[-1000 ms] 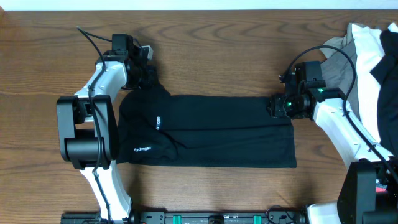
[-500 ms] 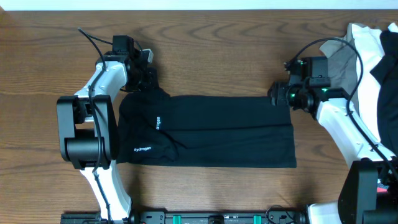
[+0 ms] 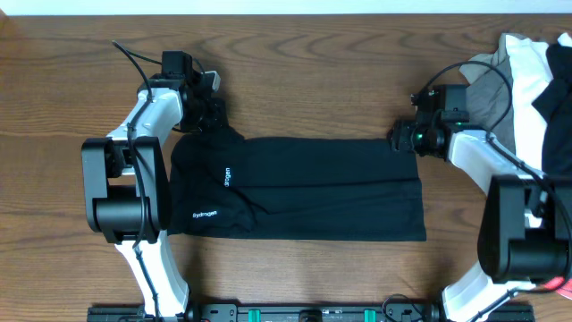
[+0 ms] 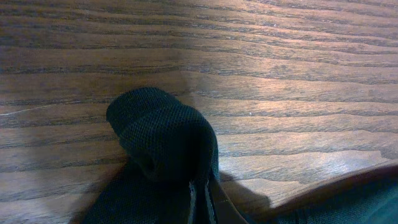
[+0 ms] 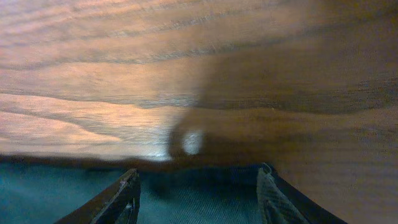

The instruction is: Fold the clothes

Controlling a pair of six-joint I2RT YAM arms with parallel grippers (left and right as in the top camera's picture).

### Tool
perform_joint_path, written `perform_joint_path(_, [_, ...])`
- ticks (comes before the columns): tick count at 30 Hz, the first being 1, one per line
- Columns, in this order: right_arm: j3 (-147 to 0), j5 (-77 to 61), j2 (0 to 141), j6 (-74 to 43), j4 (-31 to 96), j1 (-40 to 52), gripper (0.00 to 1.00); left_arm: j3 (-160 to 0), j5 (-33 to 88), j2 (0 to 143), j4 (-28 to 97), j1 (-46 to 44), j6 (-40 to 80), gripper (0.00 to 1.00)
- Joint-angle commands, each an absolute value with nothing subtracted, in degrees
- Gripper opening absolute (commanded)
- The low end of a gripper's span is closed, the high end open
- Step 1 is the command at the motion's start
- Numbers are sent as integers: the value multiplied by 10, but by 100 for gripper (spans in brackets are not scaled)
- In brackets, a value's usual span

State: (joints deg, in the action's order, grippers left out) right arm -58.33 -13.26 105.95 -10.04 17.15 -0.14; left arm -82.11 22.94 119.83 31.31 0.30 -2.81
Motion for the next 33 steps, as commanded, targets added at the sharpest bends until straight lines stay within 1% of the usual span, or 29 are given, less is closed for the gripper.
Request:
perform_joint_path(1, [-583, -136, 1085, -114, 162, -5, 59, -827, 225, 1202, 317, 4, -23, 6])
perform_joint_path(7, [-583, -136, 1098, -117, 160, -5, 58, -827, 225, 1202, 317, 4, -23, 6])
perform_joint_path(13, [-584, -129, 1098, -118, 161, -6, 63, -827, 225, 1202, 321, 4, -23, 6])
perform_joint_path(33, [-613, -130, 1083, -119, 169, -24, 67, -827, 225, 1202, 323, 4, -23, 6])
